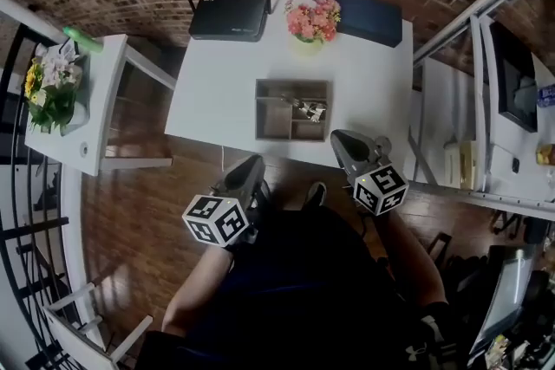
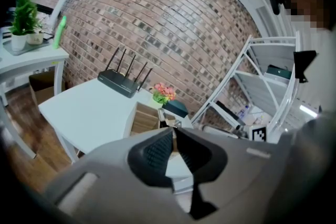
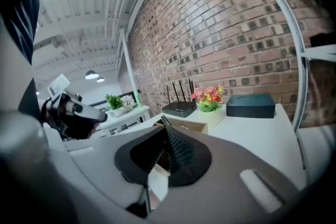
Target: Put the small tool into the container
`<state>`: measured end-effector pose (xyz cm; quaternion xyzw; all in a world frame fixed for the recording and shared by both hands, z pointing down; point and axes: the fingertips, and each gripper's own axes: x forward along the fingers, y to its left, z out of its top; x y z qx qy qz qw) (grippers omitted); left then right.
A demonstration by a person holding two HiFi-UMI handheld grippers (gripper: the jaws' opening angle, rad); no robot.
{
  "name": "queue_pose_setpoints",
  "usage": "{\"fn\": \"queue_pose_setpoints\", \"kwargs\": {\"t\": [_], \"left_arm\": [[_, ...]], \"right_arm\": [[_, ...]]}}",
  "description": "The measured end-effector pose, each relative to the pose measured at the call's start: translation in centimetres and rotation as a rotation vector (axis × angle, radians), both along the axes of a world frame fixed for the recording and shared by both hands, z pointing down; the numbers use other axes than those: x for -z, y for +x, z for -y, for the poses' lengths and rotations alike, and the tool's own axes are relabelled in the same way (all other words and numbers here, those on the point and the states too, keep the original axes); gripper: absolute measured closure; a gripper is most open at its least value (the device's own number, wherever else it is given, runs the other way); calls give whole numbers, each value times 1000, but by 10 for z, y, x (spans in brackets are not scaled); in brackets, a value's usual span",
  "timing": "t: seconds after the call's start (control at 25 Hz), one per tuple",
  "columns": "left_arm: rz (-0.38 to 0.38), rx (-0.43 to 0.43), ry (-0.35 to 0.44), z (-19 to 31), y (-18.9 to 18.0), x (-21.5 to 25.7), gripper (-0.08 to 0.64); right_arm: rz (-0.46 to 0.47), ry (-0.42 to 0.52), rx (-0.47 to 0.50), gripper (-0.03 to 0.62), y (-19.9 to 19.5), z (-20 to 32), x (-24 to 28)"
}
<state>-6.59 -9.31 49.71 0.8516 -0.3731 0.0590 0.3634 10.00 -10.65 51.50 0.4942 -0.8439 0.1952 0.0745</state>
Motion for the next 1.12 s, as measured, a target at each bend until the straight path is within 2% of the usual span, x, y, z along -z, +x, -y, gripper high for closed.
{"fn": "queue_pose_setpoints", "kwargs": {"t": [0.24,0.4,0.64,0.84,1.12], "left_arm": [[13,-38,12,-5,40,2,546],[23,-75,29,-9,62,7,546],[48,-101,63,-12,68,13,546],[63,-104,99,-8,57,18,546],[62,-115,121,-1,41,22,546]], "right_arm": [[186,14,-101,581,27,-25,35],[232,16,-132,581,45,-38,47],[184,42,-164,581,46,-45,53],[119,23,-212,581,39,-43,43],[65,45,-226,581,24,-38,49]]}}
